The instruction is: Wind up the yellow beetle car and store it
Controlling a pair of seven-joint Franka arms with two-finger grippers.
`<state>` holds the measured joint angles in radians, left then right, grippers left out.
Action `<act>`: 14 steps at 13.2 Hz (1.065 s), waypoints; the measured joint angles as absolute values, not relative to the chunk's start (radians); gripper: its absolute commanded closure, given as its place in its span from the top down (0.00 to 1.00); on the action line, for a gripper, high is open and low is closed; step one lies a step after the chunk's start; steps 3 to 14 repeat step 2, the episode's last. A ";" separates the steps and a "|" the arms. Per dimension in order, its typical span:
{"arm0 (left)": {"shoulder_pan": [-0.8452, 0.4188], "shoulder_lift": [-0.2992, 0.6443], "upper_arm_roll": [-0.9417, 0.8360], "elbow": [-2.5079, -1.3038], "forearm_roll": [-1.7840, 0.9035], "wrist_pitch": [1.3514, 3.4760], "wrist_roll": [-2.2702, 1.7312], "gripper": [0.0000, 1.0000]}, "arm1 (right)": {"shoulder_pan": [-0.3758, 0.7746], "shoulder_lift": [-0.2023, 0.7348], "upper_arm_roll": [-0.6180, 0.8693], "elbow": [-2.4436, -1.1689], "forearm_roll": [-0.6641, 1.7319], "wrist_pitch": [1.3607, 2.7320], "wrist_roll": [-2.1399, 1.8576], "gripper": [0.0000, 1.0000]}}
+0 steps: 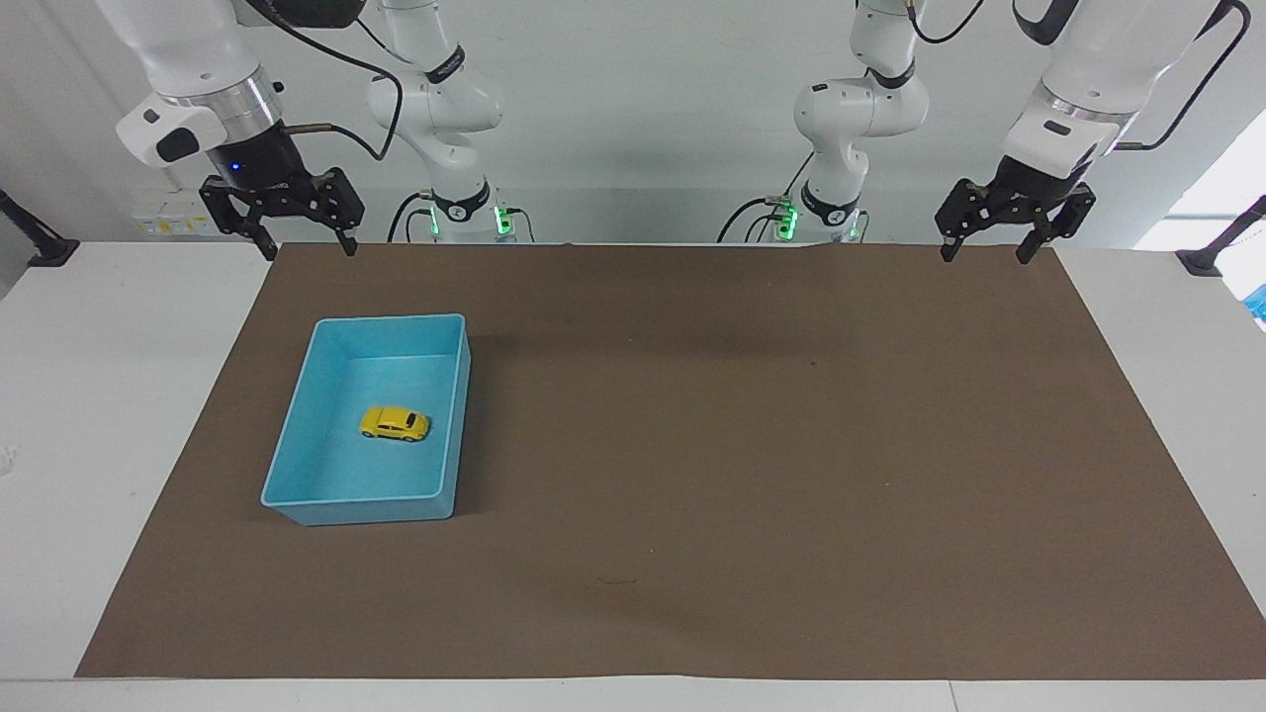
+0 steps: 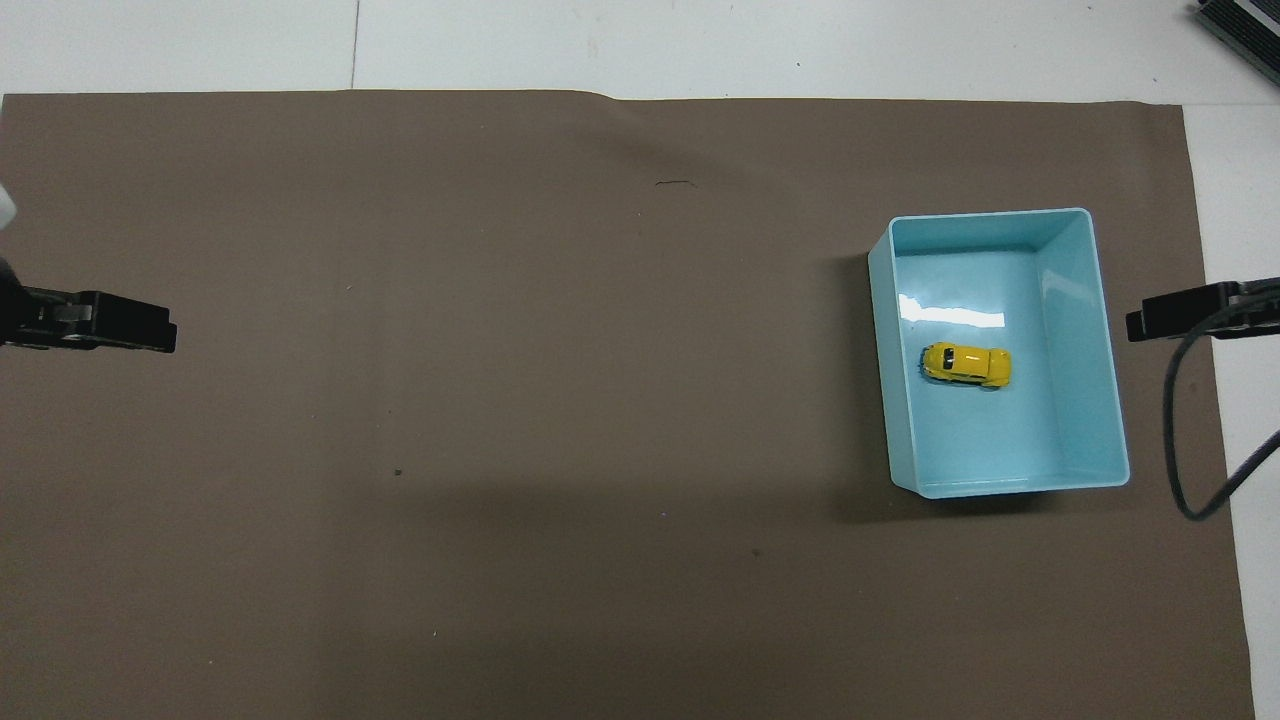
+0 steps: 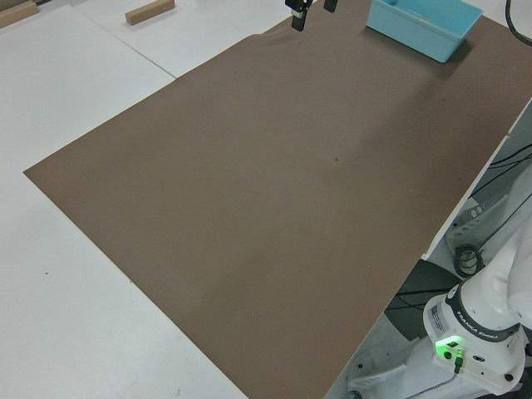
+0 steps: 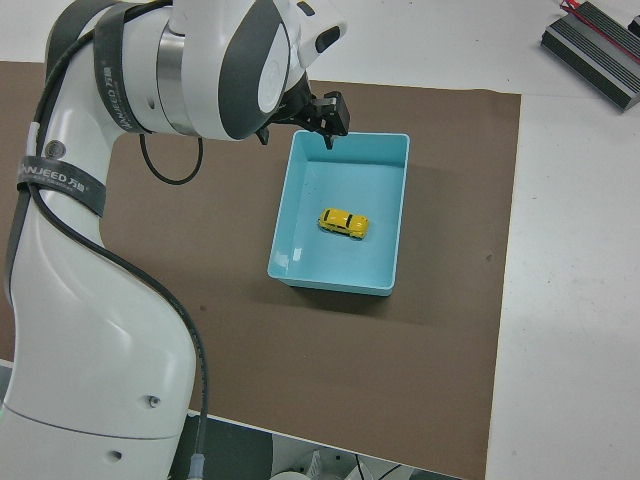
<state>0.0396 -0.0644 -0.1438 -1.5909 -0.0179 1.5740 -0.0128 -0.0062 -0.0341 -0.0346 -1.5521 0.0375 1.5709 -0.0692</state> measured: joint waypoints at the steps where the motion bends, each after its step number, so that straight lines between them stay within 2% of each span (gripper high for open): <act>1: 0.040 -0.064 -0.144 -1.591 -0.018 1.574 -0.013 1.00 | -0.006 -0.034 -0.035 -1.552 0.038 1.571 -0.069 1.00; 14: 0.040 -0.064 -0.144 -1.591 -0.018 1.574 -0.013 1.00 | -0.006 -0.034 -0.035 -1.552 0.038 1.571 -0.069 1.00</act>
